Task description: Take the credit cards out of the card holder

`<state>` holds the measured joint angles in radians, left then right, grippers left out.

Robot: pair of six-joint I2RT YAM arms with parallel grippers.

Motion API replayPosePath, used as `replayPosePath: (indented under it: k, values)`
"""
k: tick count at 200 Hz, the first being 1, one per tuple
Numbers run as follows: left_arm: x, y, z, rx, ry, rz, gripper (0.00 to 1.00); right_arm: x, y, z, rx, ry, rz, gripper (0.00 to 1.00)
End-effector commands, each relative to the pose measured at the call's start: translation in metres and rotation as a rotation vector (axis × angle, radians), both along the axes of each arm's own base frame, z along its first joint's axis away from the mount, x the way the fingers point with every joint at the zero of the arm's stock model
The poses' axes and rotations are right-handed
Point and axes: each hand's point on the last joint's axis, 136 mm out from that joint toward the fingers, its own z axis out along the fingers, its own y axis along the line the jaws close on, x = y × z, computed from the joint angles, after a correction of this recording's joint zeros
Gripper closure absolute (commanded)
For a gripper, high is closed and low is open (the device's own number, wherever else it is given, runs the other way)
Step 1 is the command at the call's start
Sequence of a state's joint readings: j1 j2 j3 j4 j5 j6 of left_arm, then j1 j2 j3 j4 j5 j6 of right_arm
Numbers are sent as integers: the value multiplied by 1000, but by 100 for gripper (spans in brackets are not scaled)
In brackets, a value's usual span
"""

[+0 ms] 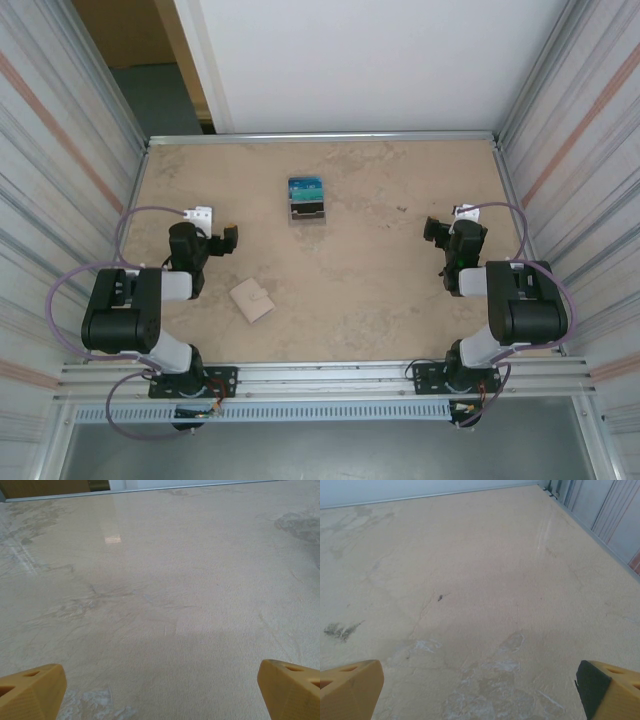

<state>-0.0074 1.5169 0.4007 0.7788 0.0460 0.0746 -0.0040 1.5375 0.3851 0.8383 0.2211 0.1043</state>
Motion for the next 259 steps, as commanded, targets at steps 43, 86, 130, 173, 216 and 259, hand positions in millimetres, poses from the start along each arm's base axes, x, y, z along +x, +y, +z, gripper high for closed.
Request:
replayPosePath:
  k: [43, 86, 130, 173, 216, 259]
  values:
    - [1, 4, 33, -11, -29, 29, 1, -1, -2, 2, 12, -22, -26, 1]
    - [-20, 21, 59, -83, -34, 166, 1, 5, 2, 15, -7, 32, -17, 1]
    - [-46, 23, 69, -256, 44, 270, 1, -1, -2, 35, -9, 61, -73, 1]
    - [-80, 4, 68, -231, 169, 332, 1, -9, 6, 67, 57, 60, -87, 1]
    - [-122, -42, 40, -264, 365, 295, 1, -26, 20, 96, 75, 46, -67, 1]
    - [-169, -82, 6, -242, 524, 256, 1, -49, 22, 101, 105, 77, -94, 1]
